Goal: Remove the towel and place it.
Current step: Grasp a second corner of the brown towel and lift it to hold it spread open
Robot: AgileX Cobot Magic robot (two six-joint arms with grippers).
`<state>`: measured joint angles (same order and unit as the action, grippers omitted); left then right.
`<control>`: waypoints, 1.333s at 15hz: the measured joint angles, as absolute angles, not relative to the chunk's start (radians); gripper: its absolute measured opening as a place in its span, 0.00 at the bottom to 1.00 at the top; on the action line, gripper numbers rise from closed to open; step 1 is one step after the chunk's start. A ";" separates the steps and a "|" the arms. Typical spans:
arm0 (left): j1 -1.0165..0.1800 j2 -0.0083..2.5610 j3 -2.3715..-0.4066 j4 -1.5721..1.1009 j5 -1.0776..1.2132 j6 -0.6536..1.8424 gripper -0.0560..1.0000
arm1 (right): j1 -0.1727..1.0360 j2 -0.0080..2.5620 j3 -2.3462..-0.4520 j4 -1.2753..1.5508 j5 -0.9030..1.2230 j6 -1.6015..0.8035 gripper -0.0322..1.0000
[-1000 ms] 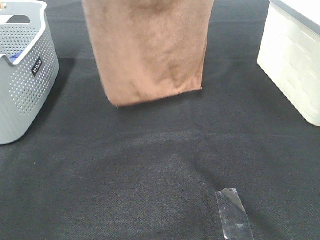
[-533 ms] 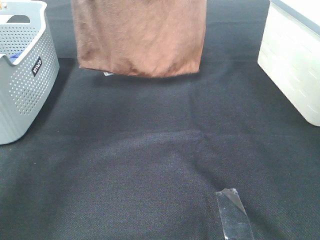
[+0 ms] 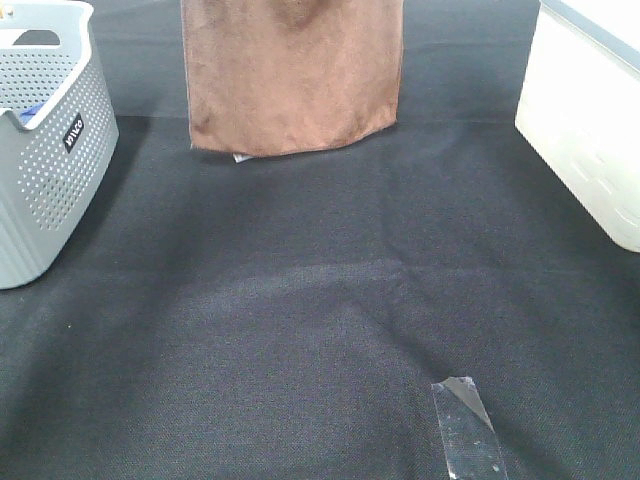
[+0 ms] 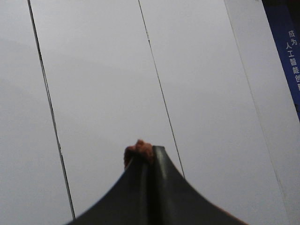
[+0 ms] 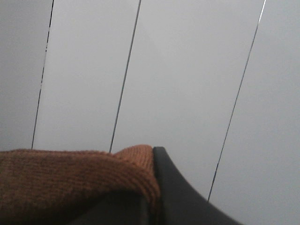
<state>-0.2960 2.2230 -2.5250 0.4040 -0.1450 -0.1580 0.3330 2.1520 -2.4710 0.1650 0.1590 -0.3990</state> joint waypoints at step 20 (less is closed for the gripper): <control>-0.340 2.128 -2.552 0.067 1.116 -0.063 0.05 | 0.327 2.075 -2.471 0.058 1.061 -0.242 0.04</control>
<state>-0.3400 2.1280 -2.5520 0.0670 1.1160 -0.0630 0.3270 2.0750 -2.4710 0.0580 1.0610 -0.2420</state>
